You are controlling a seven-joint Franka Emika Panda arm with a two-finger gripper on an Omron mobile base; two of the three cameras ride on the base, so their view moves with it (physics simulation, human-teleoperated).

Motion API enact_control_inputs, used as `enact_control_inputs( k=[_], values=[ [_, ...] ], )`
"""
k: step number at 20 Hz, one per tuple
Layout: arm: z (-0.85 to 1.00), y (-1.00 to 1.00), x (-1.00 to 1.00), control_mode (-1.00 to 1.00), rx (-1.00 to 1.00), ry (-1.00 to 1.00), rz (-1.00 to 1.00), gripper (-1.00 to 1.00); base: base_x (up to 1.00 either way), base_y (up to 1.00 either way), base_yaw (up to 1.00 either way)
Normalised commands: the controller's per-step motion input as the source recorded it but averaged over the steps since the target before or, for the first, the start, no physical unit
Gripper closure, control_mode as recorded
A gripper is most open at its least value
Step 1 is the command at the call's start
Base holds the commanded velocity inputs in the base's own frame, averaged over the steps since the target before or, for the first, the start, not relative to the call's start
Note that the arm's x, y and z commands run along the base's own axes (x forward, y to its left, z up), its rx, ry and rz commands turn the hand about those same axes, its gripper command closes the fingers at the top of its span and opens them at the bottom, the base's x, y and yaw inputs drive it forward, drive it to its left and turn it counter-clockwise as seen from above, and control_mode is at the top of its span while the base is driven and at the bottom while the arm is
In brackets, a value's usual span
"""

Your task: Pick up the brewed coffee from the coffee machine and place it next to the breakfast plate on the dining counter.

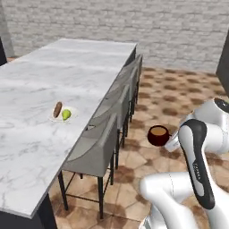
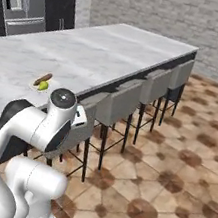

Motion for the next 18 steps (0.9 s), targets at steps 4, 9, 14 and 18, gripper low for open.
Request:
enact_control_inputs(
  k=[4, 9, 14, 18],
  values=[
    [0.0, 0.0, 0.0, 1.0, 0.0, 0.0, 0.0, 1.0, 0.89, -0.68, 0.64],
    [0.0, 0.0, 0.0, 1.0, 0.0, 0.0, 0.0, 1.0, 0.81, -0.74, 0.64],
    [0.0, 0.0, 0.0, 1.0, 0.0, 0.0, 0.0, 1.0, 0.74, -0.83, 0.62],
    [0.0, 0.0, 0.0, 1.0, 0.0, 0.0, 0.0, 1.0, 0.77, -0.83, 0.61]
  ],
)
